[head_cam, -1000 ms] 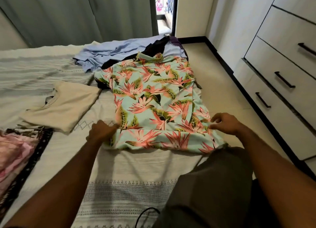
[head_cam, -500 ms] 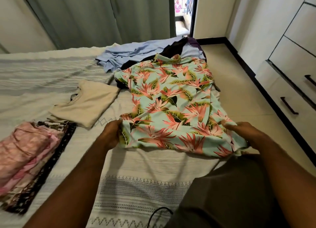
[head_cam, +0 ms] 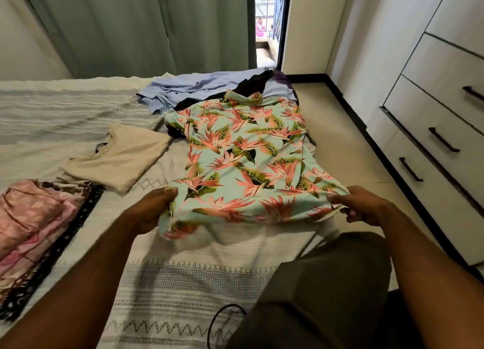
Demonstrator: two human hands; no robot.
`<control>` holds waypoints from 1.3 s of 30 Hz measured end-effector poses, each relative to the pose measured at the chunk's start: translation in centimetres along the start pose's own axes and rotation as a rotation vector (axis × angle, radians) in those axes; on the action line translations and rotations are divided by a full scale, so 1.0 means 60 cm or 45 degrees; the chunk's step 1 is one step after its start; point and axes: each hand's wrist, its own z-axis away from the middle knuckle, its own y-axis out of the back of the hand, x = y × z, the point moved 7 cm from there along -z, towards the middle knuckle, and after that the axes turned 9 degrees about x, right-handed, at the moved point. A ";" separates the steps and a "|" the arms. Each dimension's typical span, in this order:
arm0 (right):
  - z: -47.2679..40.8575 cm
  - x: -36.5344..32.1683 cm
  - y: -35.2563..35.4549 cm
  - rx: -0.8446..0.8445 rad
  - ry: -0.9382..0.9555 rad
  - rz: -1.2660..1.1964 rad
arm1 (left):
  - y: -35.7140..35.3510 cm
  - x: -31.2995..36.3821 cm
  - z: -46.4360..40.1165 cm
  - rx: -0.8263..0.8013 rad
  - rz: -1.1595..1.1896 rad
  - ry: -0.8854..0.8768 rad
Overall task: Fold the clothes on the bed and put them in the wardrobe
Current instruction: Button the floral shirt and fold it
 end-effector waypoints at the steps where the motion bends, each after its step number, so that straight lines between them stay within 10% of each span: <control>1: 0.002 0.002 0.004 -0.005 -0.050 0.027 | -0.002 -0.004 0.011 -0.064 -0.027 0.031; 7: 0.010 -0.004 0.027 0.017 -0.184 -0.129 | 0.026 0.002 0.034 0.062 0.003 0.192; 14: -0.015 0.007 0.022 0.214 -0.007 0.928 | 0.052 -0.035 0.023 0.157 -1.228 0.197; 18: -0.010 -0.028 0.006 0.576 0.249 1.124 | -0.007 0.023 0.025 0.455 -1.891 -0.365; 25: 0.043 -0.092 -0.189 -0.203 0.745 1.021 | -0.243 -0.054 0.041 -0.304 -1.642 -0.901; 33: 0.011 -0.090 -0.239 -0.400 0.658 1.200 | -0.266 -0.021 -0.021 -0.457 -1.591 -0.739; 39: -0.071 -0.173 -0.139 0.036 0.669 0.903 | -0.298 0.065 -0.128 -0.297 -1.698 -0.825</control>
